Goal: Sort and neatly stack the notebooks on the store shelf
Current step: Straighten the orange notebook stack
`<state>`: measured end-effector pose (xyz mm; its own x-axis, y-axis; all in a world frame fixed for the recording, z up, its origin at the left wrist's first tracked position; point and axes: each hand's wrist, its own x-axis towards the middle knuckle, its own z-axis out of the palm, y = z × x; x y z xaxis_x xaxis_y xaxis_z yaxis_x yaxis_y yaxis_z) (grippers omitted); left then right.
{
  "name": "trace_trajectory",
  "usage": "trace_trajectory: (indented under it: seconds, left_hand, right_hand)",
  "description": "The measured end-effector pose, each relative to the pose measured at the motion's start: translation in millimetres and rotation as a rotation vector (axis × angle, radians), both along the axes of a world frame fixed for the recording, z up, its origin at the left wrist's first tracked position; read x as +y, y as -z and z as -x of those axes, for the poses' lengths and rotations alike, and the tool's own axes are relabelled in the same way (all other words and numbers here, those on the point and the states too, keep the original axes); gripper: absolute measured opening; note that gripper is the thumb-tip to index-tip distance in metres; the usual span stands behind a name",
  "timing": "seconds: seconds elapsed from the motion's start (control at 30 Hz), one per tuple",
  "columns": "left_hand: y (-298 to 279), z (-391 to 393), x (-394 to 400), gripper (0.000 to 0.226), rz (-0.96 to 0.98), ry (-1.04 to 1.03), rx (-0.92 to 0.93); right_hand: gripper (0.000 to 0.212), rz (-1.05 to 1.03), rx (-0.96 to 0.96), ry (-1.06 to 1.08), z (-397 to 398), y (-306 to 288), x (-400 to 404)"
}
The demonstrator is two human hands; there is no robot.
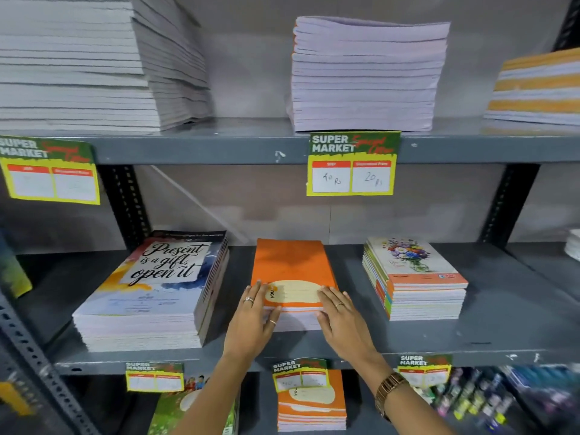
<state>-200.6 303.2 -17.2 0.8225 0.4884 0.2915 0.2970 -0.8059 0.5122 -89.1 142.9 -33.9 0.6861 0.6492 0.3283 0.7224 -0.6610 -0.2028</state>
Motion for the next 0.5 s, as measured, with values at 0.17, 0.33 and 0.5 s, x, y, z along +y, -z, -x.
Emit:
trace_trajectory:
  seconds: [0.17, 0.33, 0.5]
  left_hand:
    - [5.0, -0.2, -2.0, 0.061, -0.003, -0.015, 0.001]
    - [9.0, -1.2, -2.8, 0.057, -0.009, -0.018, 0.020]
    - [13.9, -1.1, 3.9, 0.048, -0.015, 0.004, 0.015]
  right_hand:
    - [0.087, -0.036, 0.002, -0.028, -5.2, 4.6, -1.5]
    - [0.111, -0.136, 0.049, -0.091, -11.2, 11.1, -2.8]
    - [0.087, -0.152, 0.042, -0.005, -2.1, 7.8, 1.1]
